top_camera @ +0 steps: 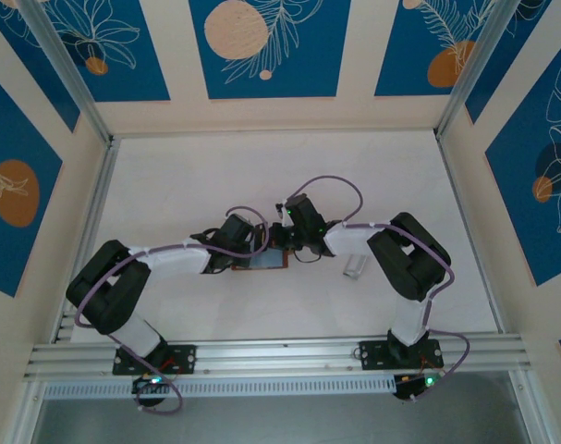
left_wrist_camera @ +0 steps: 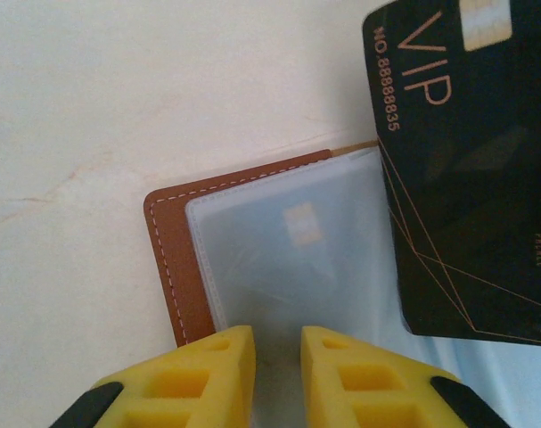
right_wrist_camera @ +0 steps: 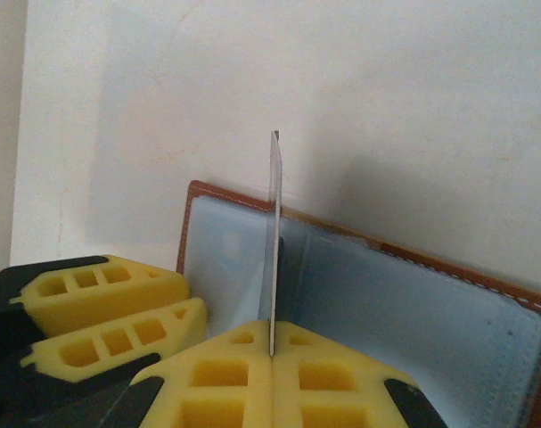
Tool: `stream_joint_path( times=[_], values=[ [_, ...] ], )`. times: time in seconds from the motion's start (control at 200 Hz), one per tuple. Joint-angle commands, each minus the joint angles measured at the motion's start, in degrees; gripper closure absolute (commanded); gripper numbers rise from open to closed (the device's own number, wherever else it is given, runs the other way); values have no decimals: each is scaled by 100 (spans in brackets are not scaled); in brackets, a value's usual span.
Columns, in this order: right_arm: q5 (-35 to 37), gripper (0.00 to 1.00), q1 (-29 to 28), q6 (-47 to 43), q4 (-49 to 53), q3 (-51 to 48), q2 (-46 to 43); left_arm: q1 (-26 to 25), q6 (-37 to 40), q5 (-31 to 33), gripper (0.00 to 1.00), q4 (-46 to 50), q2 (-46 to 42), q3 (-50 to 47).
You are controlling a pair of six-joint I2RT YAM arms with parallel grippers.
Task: Put the credit cards into the card holder
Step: Insert the credit card into the card slot.
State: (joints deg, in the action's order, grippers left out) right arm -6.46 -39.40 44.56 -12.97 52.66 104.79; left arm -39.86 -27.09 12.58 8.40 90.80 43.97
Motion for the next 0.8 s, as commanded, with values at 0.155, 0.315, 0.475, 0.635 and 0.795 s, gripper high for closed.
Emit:
stream_joint_path(
  times=[0.155,0.315,0.475,0.635,0.795],
  values=[
    [214,100,-67,145,-1,-329,-113,66,-84,-46,79,474,72,-152],
    [232,100,-112,212,-74,-367,-56,66,-77,-45,79,502,66,-129],
    [224,100,-137,262,-144,-427,-57,66,-77,-63,79,489,80,-125],
    [189,100,-203,423,-331,-544,-11,66,-86,-77,79,479,120,-116],
    [16,100,-236,602,-685,-692,73,64,-105,-106,79,443,135,-134]
  ],
)
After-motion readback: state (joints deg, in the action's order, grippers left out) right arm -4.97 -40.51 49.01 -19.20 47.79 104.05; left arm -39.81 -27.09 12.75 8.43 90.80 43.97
